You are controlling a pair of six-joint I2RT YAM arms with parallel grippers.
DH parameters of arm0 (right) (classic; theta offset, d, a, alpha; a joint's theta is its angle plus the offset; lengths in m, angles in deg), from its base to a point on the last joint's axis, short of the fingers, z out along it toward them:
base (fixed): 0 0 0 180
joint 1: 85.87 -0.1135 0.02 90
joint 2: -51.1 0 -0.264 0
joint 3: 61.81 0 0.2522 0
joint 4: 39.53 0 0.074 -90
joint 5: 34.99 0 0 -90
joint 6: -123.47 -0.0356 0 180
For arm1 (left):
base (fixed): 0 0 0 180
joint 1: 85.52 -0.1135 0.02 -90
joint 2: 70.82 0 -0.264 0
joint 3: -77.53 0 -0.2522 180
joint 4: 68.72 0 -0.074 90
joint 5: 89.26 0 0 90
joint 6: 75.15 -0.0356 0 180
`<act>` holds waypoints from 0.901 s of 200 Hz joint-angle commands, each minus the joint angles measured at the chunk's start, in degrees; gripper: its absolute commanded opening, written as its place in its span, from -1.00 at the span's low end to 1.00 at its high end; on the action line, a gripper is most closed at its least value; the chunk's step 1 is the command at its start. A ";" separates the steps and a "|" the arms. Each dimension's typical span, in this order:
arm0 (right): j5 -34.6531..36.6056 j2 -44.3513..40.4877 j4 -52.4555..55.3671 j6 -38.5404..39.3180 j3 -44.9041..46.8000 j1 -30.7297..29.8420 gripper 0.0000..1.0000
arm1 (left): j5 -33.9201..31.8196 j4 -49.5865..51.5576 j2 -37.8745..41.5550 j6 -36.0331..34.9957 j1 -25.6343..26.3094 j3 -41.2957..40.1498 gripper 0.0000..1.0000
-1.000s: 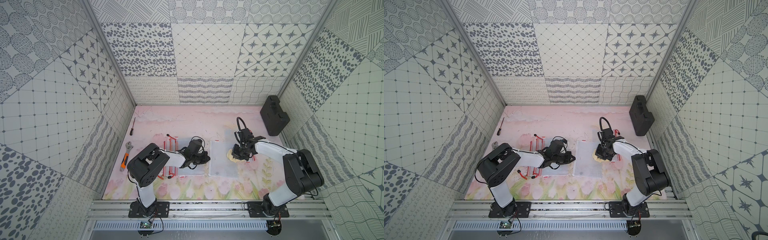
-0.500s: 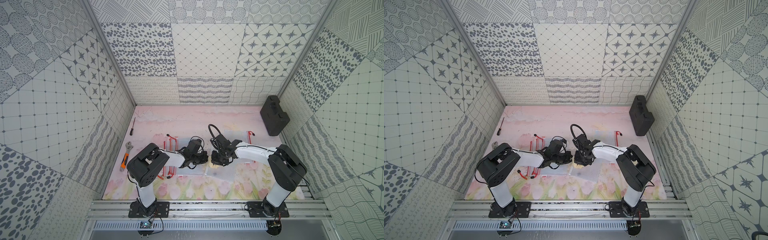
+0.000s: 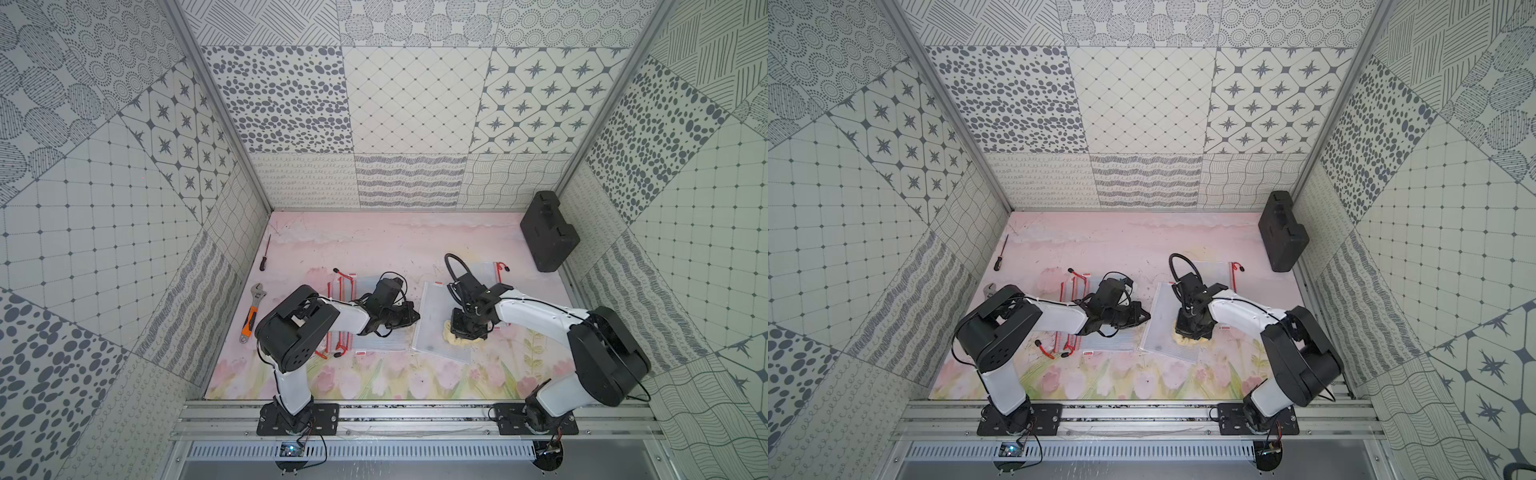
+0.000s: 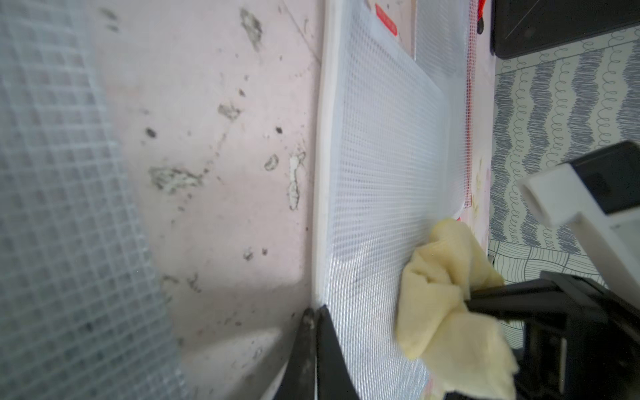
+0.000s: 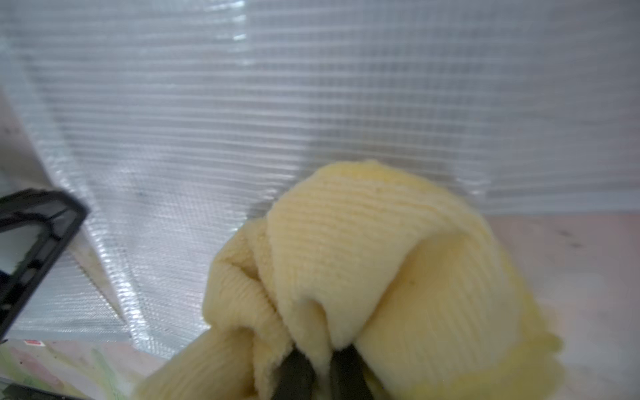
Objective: Wipe the document bag
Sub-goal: Wipe the dirt from the document bag.
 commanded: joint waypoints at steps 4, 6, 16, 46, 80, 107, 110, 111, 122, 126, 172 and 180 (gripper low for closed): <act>-3.03 8.55 -4.66 -3.93 -7.90 -8.07 -1.00 | -8.54 22.12 -1.92 -0.64 -0.28 -1.50 -1.00; -3.15 8.82 -4.85 -4.16 -8.19 -8.41 -1.00 | -8.50 22.14 -1.92 -0.63 -0.32 -1.50 -1.00; -3.81 9.20 -6.35 -5.42 -8.08 -9.26 -1.00 | -8.62 22.03 -1.76 -0.46 -0.36 -1.67 -1.00; -3.23 3.96 -6.15 -6.18 0.05 -6.71 -1.00 | -8.59 21.68 -1.66 -0.36 -0.56 -1.90 -1.00; -3.48 -10.42 -2.28 -4.47 14.95 4.28 -1.00 | -8.11 21.10 -1.99 -0.33 -1.14 -2.27 -1.00; -2.27 -17.84 2.33 -3.73 16.92 7.22 -1.00 | -7.67 20.43 -2.11 -0.11 -1.37 -2.56 -1.00; -2.47 -17.84 2.45 -3.88 16.57 7.07 -1.00 | -7.60 20.35 -2.10 -0.11 -1.43 -2.56 -1.00; -2.49 -17.81 2.49 -3.91 16.44 6.92 -1.00 | -7.59 20.34 -2.15 -0.13 -1.47 -2.60 -1.00; -2.33 -16.29 1.49 -4.84 14.47 4.81 -1.00 | -7.46 20.37 -2.41 -0.08 -1.52 -2.38 -1.00; -1.87 -14.92 1.03 -5.28 13.01 3.22 -1.00 | -7.41 20.39 -2.51 -0.08 -1.51 -2.30 -1.00; -3.18 3.44 -3.98 -6.70 -4.93 -9.69 -1.00 | -7.75 20.69 -2.10 0.17 -1.57 -2.64 -1.00; -4.00 4.65 -5.21 -7.01 -5.96 -10.23 -1.00 | -7.82 20.74 -1.96 0.20 -1.51 -2.82 -1.00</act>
